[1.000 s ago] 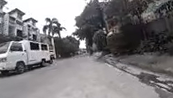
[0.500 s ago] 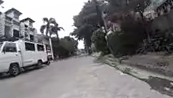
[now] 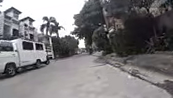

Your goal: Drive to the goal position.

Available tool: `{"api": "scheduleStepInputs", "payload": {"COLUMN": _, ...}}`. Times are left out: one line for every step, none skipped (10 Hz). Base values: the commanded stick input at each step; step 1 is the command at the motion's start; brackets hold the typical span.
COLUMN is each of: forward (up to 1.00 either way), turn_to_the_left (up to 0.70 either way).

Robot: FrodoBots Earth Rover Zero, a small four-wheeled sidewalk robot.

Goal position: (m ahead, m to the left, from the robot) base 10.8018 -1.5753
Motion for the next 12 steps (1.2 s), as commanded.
{"api": "scheduleStepInputs", "payload": {"forward": 0.7, "turn_to_the_left": 0.0}}
{"api": "scheduleStepInputs", "payload": {"forward": 0.7, "turn_to_the_left": 0.0}}
{"api": "scheduleStepInputs", "payload": {"forward": 0.7, "turn_to_the_left": 0.0}}
{"api": "scheduleStepInputs", "payload": {"forward": 0.7, "turn_to_the_left": 0.0}}
{"api": "scheduleStepInputs", "payload": {"forward": 0.7, "turn_to_the_left": 0.0}}
{"api": "scheduleStepInputs", "payload": {"forward": 0.7, "turn_to_the_left": 0.0}}
{"api": "scheduleStepInputs", "payload": {"forward": 0.7, "turn_to_the_left": 0.0}}
{"api": "scheduleStepInputs", "payload": {"forward": 0.7, "turn_to_the_left": 0.0}}
{"api": "scheduleStepInputs", "payload": {"forward": 0.7, "turn_to_the_left": 0.0}}
{"api": "scheduleStepInputs", "payload": {"forward": 0.7, "turn_to_the_left": 0.0}}
{"api": "scheduleStepInputs", "payload": {"forward": 0.7, "turn_to_the_left": 0.0}}
{"api": "scheduleStepInputs", "payload": {"forward": 0.7, "turn_to_the_left": 0.0}}
